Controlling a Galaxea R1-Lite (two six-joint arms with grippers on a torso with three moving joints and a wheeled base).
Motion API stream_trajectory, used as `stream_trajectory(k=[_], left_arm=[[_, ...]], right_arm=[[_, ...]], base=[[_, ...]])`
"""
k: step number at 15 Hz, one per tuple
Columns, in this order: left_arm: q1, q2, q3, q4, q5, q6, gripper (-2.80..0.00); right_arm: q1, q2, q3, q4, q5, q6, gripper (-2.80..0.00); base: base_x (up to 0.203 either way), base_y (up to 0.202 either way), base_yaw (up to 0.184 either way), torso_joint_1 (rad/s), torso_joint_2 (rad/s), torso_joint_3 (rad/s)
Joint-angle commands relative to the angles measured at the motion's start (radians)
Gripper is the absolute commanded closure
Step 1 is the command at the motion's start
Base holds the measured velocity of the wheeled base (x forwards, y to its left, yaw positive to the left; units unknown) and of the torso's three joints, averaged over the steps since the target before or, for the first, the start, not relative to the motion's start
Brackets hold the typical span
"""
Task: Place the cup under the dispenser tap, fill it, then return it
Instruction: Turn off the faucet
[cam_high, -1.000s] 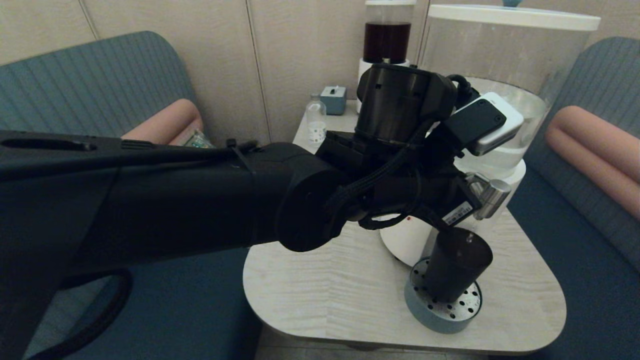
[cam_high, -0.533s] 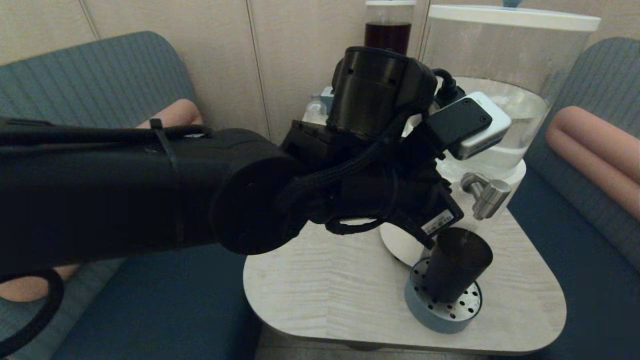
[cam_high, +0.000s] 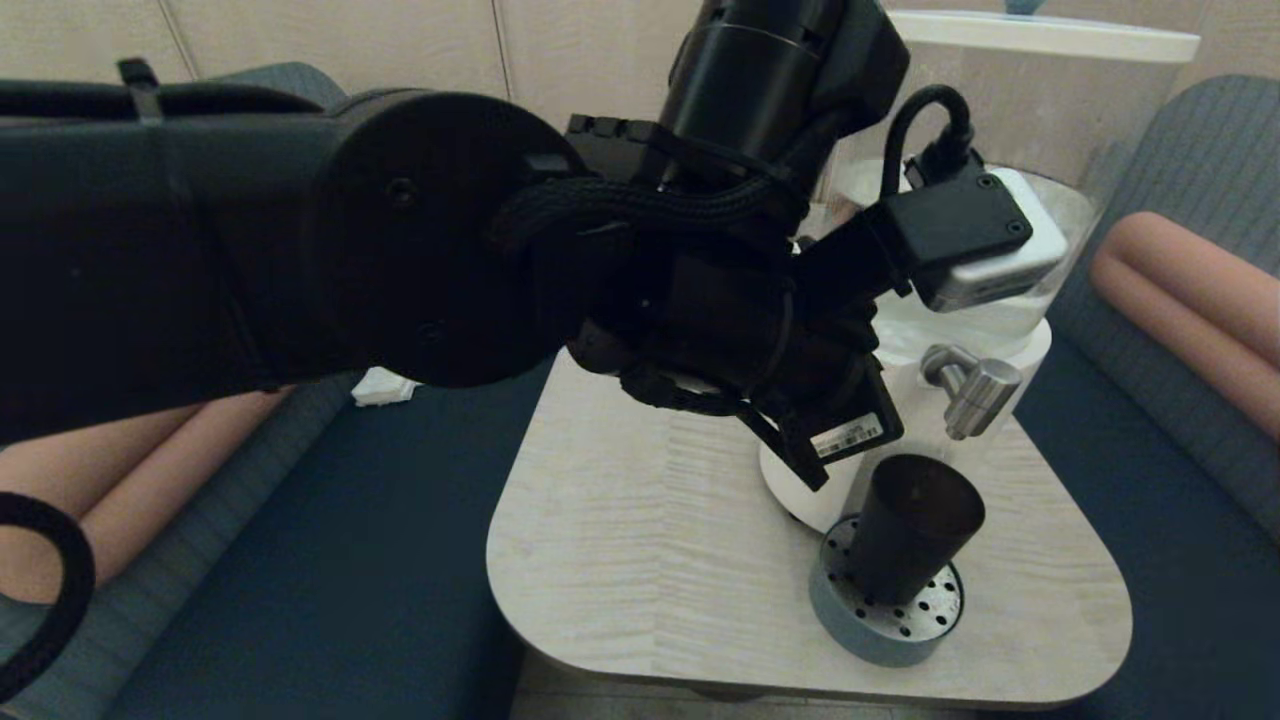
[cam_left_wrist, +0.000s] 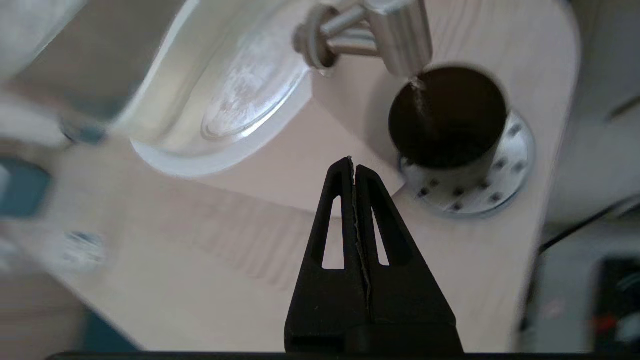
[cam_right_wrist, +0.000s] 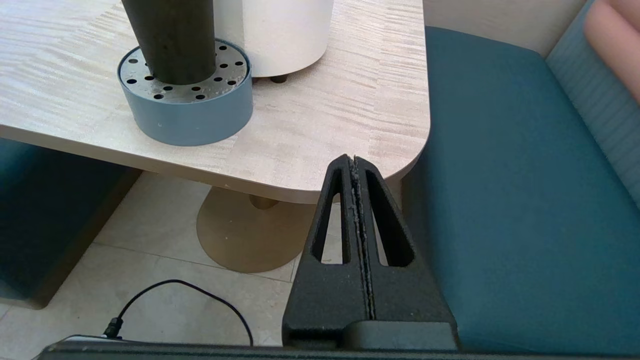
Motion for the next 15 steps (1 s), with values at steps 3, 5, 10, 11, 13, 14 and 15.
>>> stream_trajectory(k=[3,5,10,11,13,14,15], left_arm=[[-0.032,0.054,-0.015,-0.037,-0.001,0.045,0.00],[-0.039,0.065,-0.015,-0.095,-0.005,0.047,0.00],[-0.050,0.073,-0.014,-0.146,-0.006,0.048,0.00],[-0.050,0.077,-0.014,-0.158,-0.006,0.048,0.00],[-0.051,0.085,-0.014,-0.178,-0.007,0.048,0.00],[-0.050,0.090,-0.014,-0.190,-0.007,0.048,0.00],[-0.050,0.091,-0.014,-0.193,-0.006,0.048,0.00]], right_arm=[[0.000,0.000,0.001,0.000,0.001,-0.001,0.00],[0.000,-0.002,0.002,0.000,0.001,-0.001,0.00],[0.000,-0.002,0.002,0.000,0.001,-0.001,0.00],[0.000,-0.002,0.001,0.000,0.001,-0.001,0.00],[0.000,-0.001,0.001,0.000,0.001,-0.001,0.00],[0.000,-0.002,0.002,0.000,0.001,-0.001,0.00],[0.000,0.000,0.002,0.000,0.001,-0.001,0.00]], base=[[0.000,0.000,0.000,0.000,0.00,0.000],[0.000,0.000,0.000,0.000,0.00,0.000],[0.000,0.000,0.000,0.000,0.00,0.000],[0.000,0.000,0.000,0.000,0.00,0.000],[0.000,0.000,0.000,0.000,0.00,0.000],[0.000,0.000,0.000,0.000,0.00,0.000],[0.000,0.000,0.000,0.000,0.00,0.000]])
